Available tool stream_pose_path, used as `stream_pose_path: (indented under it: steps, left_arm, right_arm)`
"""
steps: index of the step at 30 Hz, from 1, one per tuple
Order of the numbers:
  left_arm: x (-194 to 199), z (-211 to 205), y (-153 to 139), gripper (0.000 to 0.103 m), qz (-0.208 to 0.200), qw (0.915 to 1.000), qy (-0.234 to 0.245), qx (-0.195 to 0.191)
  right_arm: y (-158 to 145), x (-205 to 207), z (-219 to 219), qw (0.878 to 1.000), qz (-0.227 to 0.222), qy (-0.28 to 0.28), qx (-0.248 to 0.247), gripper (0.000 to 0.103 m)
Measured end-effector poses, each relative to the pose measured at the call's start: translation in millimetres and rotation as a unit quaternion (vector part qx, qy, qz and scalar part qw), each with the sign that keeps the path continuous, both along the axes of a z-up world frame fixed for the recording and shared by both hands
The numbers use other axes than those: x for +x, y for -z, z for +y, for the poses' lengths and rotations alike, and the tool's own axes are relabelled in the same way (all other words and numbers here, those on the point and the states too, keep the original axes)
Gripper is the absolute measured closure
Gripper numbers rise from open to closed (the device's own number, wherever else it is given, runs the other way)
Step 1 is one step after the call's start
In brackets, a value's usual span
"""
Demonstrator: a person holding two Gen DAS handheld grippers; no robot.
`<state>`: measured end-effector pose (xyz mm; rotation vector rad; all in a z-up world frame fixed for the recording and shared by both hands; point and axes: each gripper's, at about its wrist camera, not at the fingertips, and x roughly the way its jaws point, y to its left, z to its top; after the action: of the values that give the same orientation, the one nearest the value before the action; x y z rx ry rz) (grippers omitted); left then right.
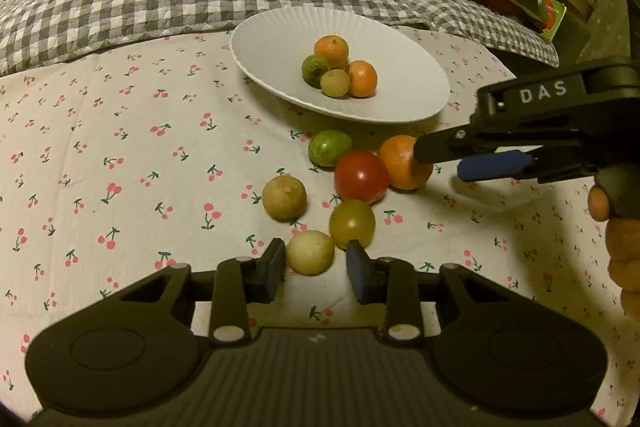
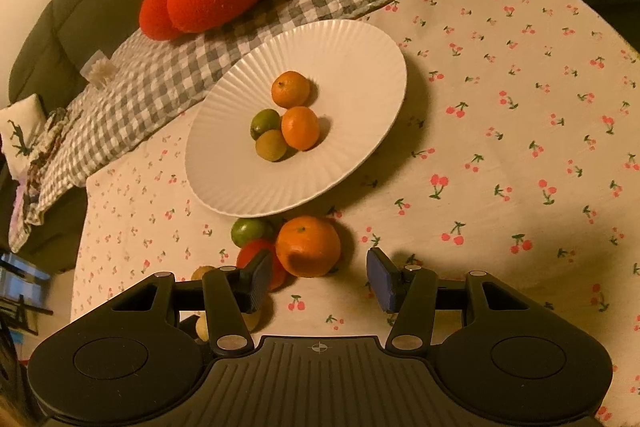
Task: Organize fruits
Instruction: 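Move both open tools back down to the remaining fruits, then grasp a pale yellow fruit with the left tool while the right tool grasps a large orange, then lift both fruits into the white plate and open both tools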
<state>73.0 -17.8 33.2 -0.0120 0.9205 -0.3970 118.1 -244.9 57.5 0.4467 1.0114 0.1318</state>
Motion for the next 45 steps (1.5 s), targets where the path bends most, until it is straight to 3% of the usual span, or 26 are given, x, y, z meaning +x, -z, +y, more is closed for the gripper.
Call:
stream_pose_path:
  steps: [3, 18, 19, 21, 22, 38, 45]
  left_arm:
    - [1.3, 1.0, 0.2, 0.078, 0.000, 1.0000, -0.002, 0.004]
    - [-0.5, 5.6, -7.8, 0.078, 0.004, 0.9997, -0.021, -0.013]
    - [-0.7, 6.2, -7.9, 0.078, 0.004, 0.9997, -0.022, -0.014]
    - [-1.0, 6.6, -8.7, 0.078, 0.002, 0.9996, -0.022, -0.015]
    - [-1.1, 6.9, -9.7, 0.078, 0.002, 0.9996, -0.023, -0.015]
    - [1.7, 11.1, -26.5, 0.079, -0.015, 0.9984, -0.039, -0.038]
    - [10.5, 11.7, -45.3, 0.078, -0.053, 0.9953, -0.047, -0.066]
  right_arm:
    - [0.6, 1.8, 1.4, 1.000, -0.006, -0.002, -0.001, 0.052]
    - [13.9, 9.8, 3.9, 1.000, -0.010, 0.006, 0.022, 0.052]
    - [15.9, 10.4, 4.4, 1.000, -0.009, 0.005, 0.023, 0.053]
    - [17.8, 10.5, 6.4, 1.000, -0.009, -0.001, 0.023, 0.065]
    - [17.0, 10.2, 7.5, 1.000, -0.012, -0.003, 0.017, 0.065]
    - [-16.3, -5.9, 11.0, 0.999, -0.017, -0.017, 0.024, 0.066]
    - [-49.0, -6.4, -6.6, 0.997, -0.066, -0.003, 0.030, 0.066]
